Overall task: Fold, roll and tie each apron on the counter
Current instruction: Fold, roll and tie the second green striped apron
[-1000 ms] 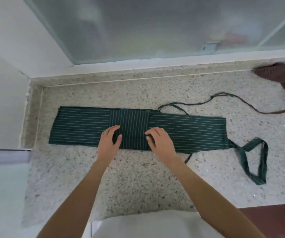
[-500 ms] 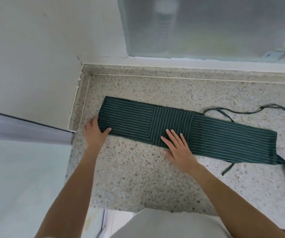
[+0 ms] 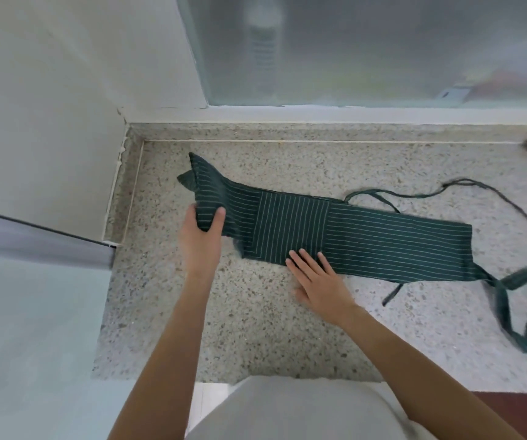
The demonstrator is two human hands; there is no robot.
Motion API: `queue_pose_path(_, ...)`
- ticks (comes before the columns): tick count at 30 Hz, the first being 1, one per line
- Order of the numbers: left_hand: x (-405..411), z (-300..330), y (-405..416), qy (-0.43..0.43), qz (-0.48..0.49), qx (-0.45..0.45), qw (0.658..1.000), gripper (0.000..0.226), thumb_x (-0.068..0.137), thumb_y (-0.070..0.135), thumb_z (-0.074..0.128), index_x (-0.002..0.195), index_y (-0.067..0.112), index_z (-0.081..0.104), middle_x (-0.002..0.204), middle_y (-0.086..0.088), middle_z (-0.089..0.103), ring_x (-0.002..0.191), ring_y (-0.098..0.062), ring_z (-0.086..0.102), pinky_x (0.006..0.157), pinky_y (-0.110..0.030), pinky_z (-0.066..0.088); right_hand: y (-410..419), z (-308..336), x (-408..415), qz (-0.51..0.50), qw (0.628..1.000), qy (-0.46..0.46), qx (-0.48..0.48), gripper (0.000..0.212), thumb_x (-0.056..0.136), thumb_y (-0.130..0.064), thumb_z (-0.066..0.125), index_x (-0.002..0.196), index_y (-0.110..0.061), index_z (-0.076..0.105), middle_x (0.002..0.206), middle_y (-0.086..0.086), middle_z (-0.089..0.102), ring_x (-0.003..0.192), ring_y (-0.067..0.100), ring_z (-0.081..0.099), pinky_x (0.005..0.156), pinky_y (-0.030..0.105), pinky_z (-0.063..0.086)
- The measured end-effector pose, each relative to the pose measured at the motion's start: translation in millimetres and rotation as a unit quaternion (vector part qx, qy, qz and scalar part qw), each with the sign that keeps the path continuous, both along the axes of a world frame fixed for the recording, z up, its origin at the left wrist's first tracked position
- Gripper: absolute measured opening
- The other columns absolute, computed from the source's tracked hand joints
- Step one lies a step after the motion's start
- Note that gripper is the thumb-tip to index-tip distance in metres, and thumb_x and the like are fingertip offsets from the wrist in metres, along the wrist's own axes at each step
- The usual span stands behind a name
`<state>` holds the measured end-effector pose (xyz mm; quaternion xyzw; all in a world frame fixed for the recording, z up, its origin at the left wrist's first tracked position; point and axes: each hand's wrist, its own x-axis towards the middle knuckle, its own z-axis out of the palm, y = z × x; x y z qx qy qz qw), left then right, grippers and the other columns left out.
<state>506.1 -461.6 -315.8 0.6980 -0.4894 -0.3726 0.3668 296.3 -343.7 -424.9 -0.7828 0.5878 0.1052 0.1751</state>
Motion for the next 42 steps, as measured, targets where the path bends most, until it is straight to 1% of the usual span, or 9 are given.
queue_pose_path(4, -79, 23, 18, 0.013, -0.126, -0.075, 0.989, 0.021, 0.088, 0.028, 0.063, 0.104, 0.014, 0.059, 0.085, 0.011, 0.064, 0.074, 0.004, 0.059, 0.066, -0.011, 0.046, 5, 21, -13, -0.047, 0.994, -0.093, -0.025, 0.071, 0.095, -0.055, -0.003, 0.148, -0.016, 0.022, 0.156, -0.001, 0.011, 0.145, 0.019, 0.003, 0.118, 0.040, -0.001)
queue_pose_path(7, -139, 23, 32, 0.015, -0.224, -0.093, 0.970, 0.030, 0.087, 0.031, 0.064, 0.109, 0.011, 0.060, 0.092, 0.004, 0.068, 0.080, -0.007, 0.063, 0.070, -0.019, 0.050, 27, 36, -50, -0.231, 0.950, -0.161, -0.133, 0.046, 0.095, -0.035, 0.032, 0.126, -0.012, 0.058, 0.142, 0.009, 0.045, 0.136, 0.032, 0.033, 0.114, 0.048, 0.022)
queue_pose_path(11, -215, -6, 67, -0.039, -0.325, -0.075, 0.942, 0.032, 0.089, 0.031, 0.062, 0.115, 0.011, 0.059, 0.097, -0.002, 0.070, 0.082, -0.014, 0.065, 0.071, -0.027, 0.050, 80, 40, -122, -0.439, 0.863, -0.167, -0.186, 0.025, 0.090, -0.009, 0.052, 0.111, -0.005, 0.066, 0.128, 0.017, 0.055, 0.118, 0.038, 0.047, 0.102, 0.046, 0.034)
queue_pose_path(18, -270, -77, 115, -0.216, -0.528, 0.104, 0.814, 0.071, 0.084, 0.057, 0.056, 0.142, 0.023, 0.033, 0.141, 0.000, 0.045, 0.126, -0.019, 0.045, 0.095, -0.035, 0.043, 111, 34, -178, -0.499, 0.837, -0.169, -0.147, 0.032, 0.090, -0.016, 0.047, 0.117, -0.004, 0.060, 0.124, 0.017, 0.057, 0.117, 0.035, 0.047, 0.101, 0.042, 0.035)
queue_pose_path(22, -236, -65, 110, -0.161, -0.458, -0.004, 0.874, 0.056, 0.088, 0.047, 0.056, 0.137, 0.023, 0.042, 0.138, 0.002, 0.046, 0.126, -0.016, 0.042, 0.102, -0.033, 0.039, 89, 38, -184, -0.498, 0.831, -0.206, -0.136, 0.031, 0.095, -0.019, 0.049, 0.124, -0.008, 0.055, 0.123, 0.012, 0.058, 0.115, 0.030, 0.049, 0.098, 0.040, 0.040)
queue_pose_path(25, -183, -70, 101, -0.230, -0.363, -0.113, 0.896, 0.055, 0.085, 0.035, 0.062, 0.135, 0.019, 0.045, 0.136, -0.002, 0.047, 0.127, -0.021, 0.040, 0.106, -0.041, 0.035, 69, 36, -184, -0.489, 0.841, -0.204, -0.104, 0.041, 0.096, -0.030, 0.049, 0.131, -0.009, 0.047, 0.124, 0.012, 0.056, 0.114, 0.027, 0.051, 0.092, 0.038, 0.044)
queue_pose_path(29, -134, -78, 96, -0.325, -0.256, 0.009, 0.910, 0.086, 0.075, 0.050, 0.068, 0.144, 0.018, 0.027, 0.146, -0.007, 0.033, 0.133, -0.029, 0.030, 0.108, -0.046, 0.028, 51, 28, -181, -0.475, 0.864, -0.150, -0.078, 0.048, 0.095, -0.034, 0.050, 0.139, -0.022, 0.035, 0.116, 0.015, 0.053, 0.097, 0.032, 0.055, 0.079, 0.042, 0.050)
queue_pose_path(33, -116, -85, 89, -0.279, -0.274, 0.127, 0.912, 0.104, 0.071, 0.056, 0.071, 0.148, 0.019, 0.013, 0.142, -0.012, 0.032, 0.128, -0.031, 0.037, 0.101, -0.047, 0.038, 39, 24, -179, -0.503, 0.848, -0.158, -0.046, 0.047, 0.094, -0.020, 0.052, 0.136, -0.032, 0.034, 0.120, 0.016, 0.039, 0.068, 0.026, 0.052, 0.067, 0.037, 0.048)
queue_pose_path(42, -134, -87, 88, -0.163, -0.253, -0.044, 0.953, 0.056, 0.078, -0.007, 0.062, 0.128, 0.015, 0.050, 0.107, -0.007, 0.054, 0.075, -0.010, 0.052, 0.065, -0.020, 0.045, 33, 39, -192, -0.473, 0.856, -0.155, -0.143, 0.046, 0.090, 0.003, 0.047, 0.131, -0.018, 0.047, 0.091, 0.014, 0.057, 0.080, 0.024, 0.049, 0.064, 0.033, 0.038)
